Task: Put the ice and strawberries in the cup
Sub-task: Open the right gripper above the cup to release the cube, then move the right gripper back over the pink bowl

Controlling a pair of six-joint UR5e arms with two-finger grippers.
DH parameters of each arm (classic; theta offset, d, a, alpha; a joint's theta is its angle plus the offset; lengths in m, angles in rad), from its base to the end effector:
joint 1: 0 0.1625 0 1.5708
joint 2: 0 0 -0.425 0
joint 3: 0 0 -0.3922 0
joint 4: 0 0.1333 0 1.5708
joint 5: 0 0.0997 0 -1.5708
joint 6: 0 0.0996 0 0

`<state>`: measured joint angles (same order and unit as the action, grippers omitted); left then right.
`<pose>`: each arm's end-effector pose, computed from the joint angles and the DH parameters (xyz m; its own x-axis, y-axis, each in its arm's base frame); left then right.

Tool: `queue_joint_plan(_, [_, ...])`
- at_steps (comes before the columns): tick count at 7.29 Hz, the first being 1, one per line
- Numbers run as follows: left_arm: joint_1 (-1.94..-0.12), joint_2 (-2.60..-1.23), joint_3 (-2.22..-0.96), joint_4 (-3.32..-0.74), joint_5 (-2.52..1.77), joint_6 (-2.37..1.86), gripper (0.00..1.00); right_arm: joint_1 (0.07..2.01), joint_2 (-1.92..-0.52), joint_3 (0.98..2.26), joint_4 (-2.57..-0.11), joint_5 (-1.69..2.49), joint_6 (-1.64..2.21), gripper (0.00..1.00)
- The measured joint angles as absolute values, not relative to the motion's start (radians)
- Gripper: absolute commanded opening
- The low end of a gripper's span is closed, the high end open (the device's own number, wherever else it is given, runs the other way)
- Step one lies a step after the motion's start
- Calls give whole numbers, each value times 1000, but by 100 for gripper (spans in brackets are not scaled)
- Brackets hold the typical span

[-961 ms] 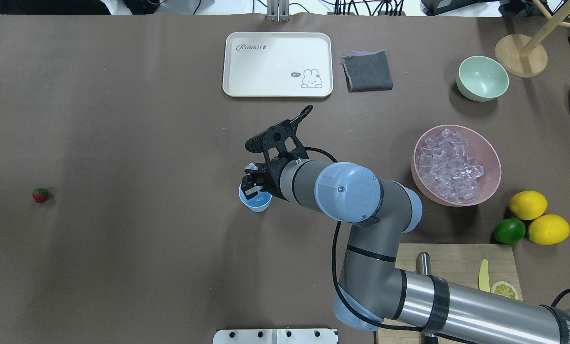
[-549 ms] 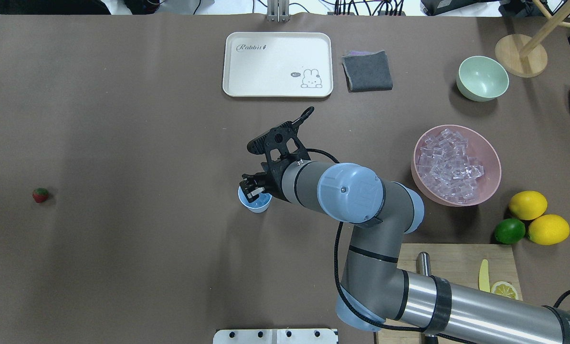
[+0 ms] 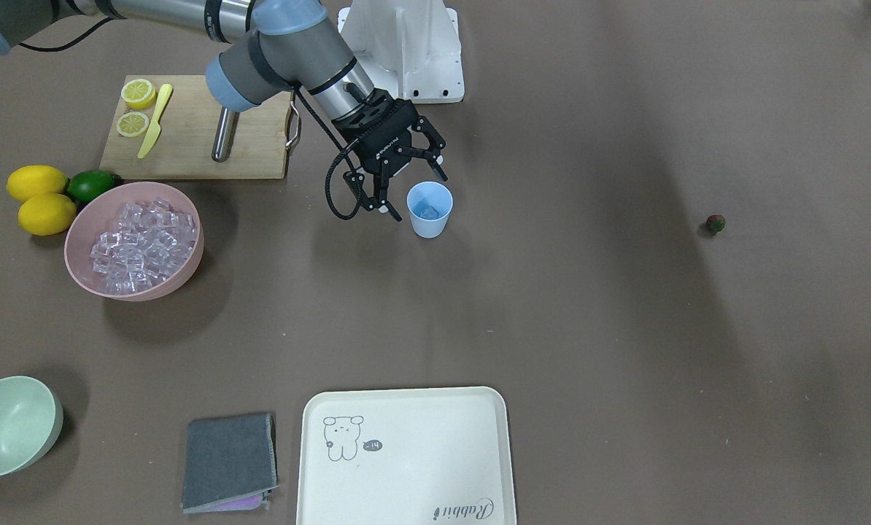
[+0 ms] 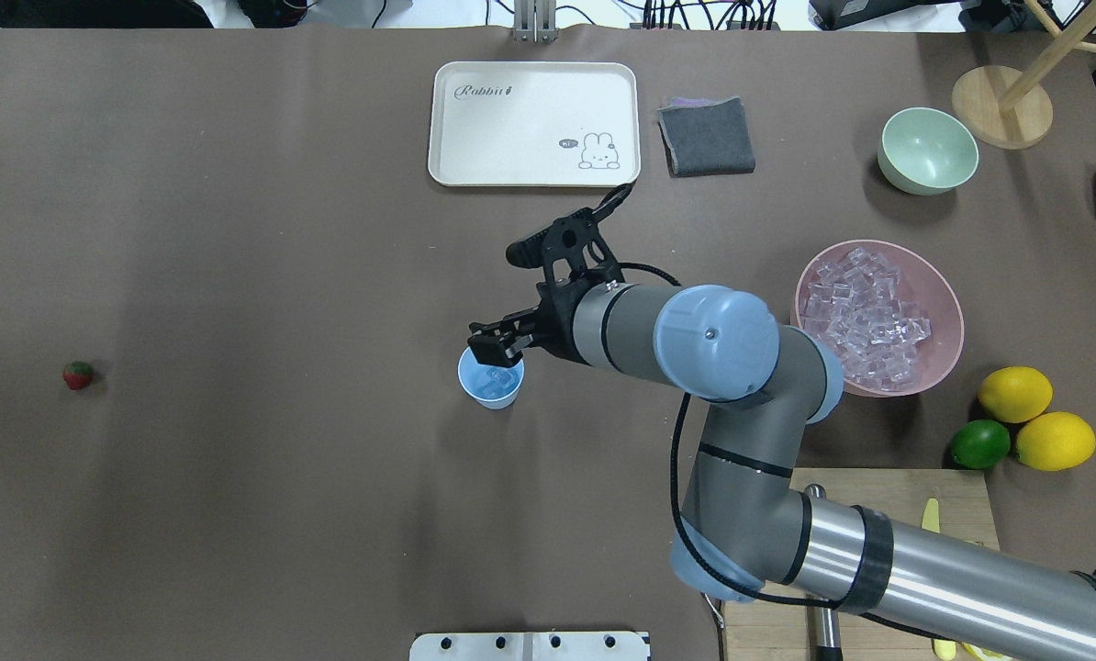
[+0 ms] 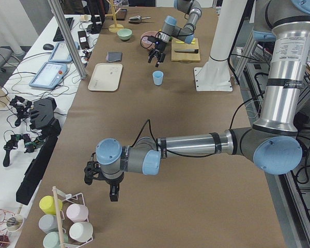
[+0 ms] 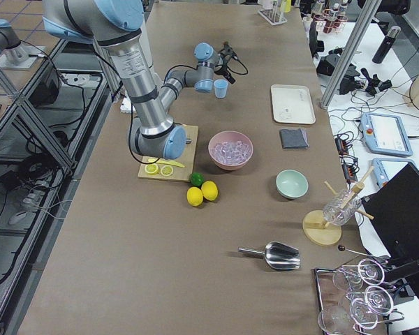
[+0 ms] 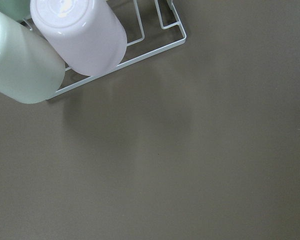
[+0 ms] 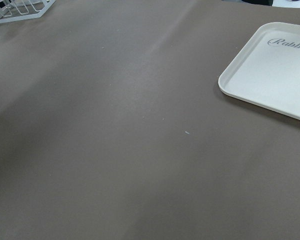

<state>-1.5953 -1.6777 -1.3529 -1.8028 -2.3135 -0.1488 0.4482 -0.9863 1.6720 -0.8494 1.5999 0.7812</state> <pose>-0.0792 -0.5412 0.6893 0.7267 -0.0843 -0.6818 0.1335 0.9908 0.0199 -0.5316 -0.4003 0.1865 0.3926 -0.5988 0.6981 -0.1825 0.6932 0.6972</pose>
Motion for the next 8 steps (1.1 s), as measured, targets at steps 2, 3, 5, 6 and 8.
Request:
queue_joint_plan(2, [-1595, -1679, -1360, -1804, -2315, -149, 98, 536, -1033, 1673, -818, 1664, 807, 99])
queue_joint_plan(3, [-1595, -1680, -1362, -1806, -2315, -149, 98, 572, -1054, 1673, -810, 1677, 811, 99])
queue_joint_plan(5, [-1595, -1675, -1361, -1839, -2313, -147, 98, 619, -1077, 1674, -784, 1683, 817, 99])
queue_joint_plan(6, [-1595, -1672, -1361, -1854, -2312, -147, 98, 630, -1083, 1672, -771, 1684, 822, 100])
queue_joint_plan(8, [-1595, -1671, -1361, -1872, -2311, -146, 98, 644, -1086, 1667, -755, 1685, 902, 99])
